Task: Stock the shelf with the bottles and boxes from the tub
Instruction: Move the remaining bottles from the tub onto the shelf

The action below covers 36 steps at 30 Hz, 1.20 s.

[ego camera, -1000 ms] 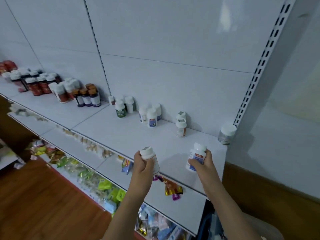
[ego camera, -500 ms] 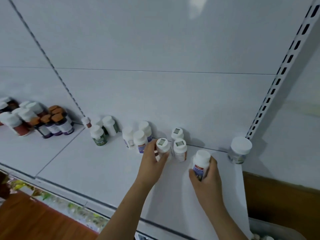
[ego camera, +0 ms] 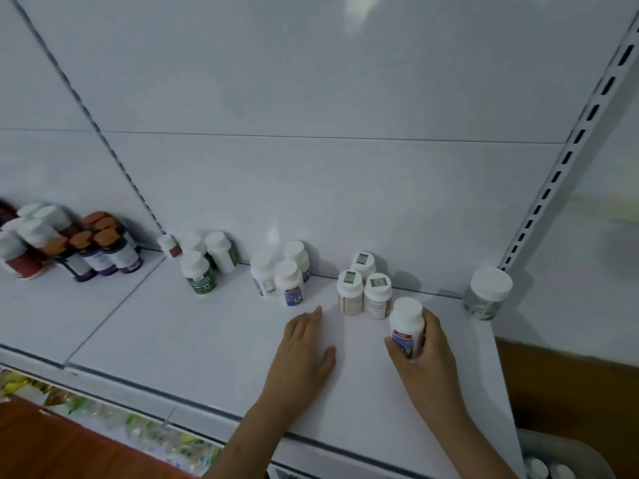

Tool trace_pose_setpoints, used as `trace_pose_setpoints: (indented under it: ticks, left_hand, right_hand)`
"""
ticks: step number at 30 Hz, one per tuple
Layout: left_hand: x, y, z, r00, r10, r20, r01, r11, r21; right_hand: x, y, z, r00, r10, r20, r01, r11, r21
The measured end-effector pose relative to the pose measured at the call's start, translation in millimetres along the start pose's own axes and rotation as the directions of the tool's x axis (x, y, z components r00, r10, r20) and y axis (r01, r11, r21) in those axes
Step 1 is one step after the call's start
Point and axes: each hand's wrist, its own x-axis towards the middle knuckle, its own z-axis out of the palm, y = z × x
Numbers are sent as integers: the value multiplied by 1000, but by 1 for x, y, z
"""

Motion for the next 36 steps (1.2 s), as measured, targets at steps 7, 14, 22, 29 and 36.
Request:
trace_pose_setpoints:
  ticks: [7, 14, 22, 29, 36]
  left_hand:
    - [-28, -90, -56, 994, 72, -88, -51, 976, 211]
    - [-16, -158, -105, 998, 28, -63, -9, 959, 284]
    - [-19, -159, -104, 994, 45, -100, -19, 968, 249]
    - [-13, -161, -104, 996, 47, -79, -26, 966, 255]
    - [-13, -163, -107, 998, 41, -41, -31, 974, 225]
  right_hand:
    - [-16, -36, 45, 973, -228, 28, 229, 962, -148]
    - [-15, -101, 144, 951, -279, 131, 292, 952, -93]
    - [-17, -94, 206, 985, -71, 156, 124, 926, -356]
    - [-23, -94, 219, 997, -65, -36, 38, 866, -499]
    - [-33, -109, 230, 989, 16, -145, -87, 862, -500]
